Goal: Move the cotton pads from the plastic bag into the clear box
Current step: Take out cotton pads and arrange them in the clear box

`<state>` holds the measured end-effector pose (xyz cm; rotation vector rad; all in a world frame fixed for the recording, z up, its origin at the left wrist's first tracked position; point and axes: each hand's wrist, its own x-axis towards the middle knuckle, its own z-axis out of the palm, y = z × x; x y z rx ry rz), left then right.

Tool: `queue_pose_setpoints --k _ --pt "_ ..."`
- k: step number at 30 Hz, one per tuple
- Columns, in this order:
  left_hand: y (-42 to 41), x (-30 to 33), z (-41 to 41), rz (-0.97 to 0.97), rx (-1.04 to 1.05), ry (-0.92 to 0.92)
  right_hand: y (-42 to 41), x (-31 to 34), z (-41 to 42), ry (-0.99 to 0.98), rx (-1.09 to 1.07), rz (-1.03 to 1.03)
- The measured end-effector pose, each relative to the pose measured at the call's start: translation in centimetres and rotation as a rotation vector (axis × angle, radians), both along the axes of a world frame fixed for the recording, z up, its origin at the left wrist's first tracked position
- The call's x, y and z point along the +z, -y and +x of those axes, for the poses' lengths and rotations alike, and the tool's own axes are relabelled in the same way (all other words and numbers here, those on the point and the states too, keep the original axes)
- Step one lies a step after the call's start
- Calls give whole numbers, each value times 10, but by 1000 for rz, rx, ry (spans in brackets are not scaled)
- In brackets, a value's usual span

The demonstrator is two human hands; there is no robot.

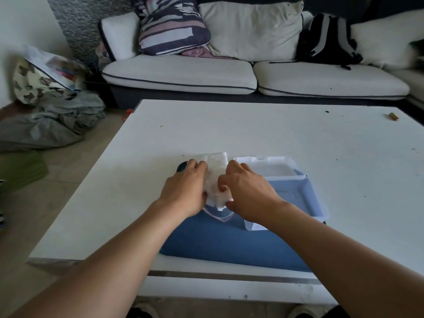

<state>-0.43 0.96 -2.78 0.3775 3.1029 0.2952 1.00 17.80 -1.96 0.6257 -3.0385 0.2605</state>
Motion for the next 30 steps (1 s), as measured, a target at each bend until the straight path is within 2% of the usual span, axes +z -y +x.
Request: queue_pose_setpoints --k 3,9,11,13,15,17,19,21,26,30 --pt "3 2 -3 -37 39 17 -4 13 3 147 9 -298" --pt "12 4 -9 35 15 153 -31 48 7 612 -69 -1244" --pt "14 10 -11 45 -24 270 -38 47 4 669 -165 -1432" --pt "12 26 -8 179 -50 364 -42 46 2 696 -210 -1502" --pt "0 48 -1 586 10 383 -41 44 1 719 -227 -1540" --pt "-18 60 6 1053 117 321 -36 43 1 728 -236 -1570" --pt "-36 60 11 1331 212 286 -31 44 2 735 -240 -1588" --pt "-44 56 8 1388 270 297 -27 45 1 719 -256 -1561" --pt "-40 51 1 1285 188 339 -28 43 2 699 -255 -1479" --pt "-34 43 3 1170 147 292 -30 39 2 664 -289 -1402"
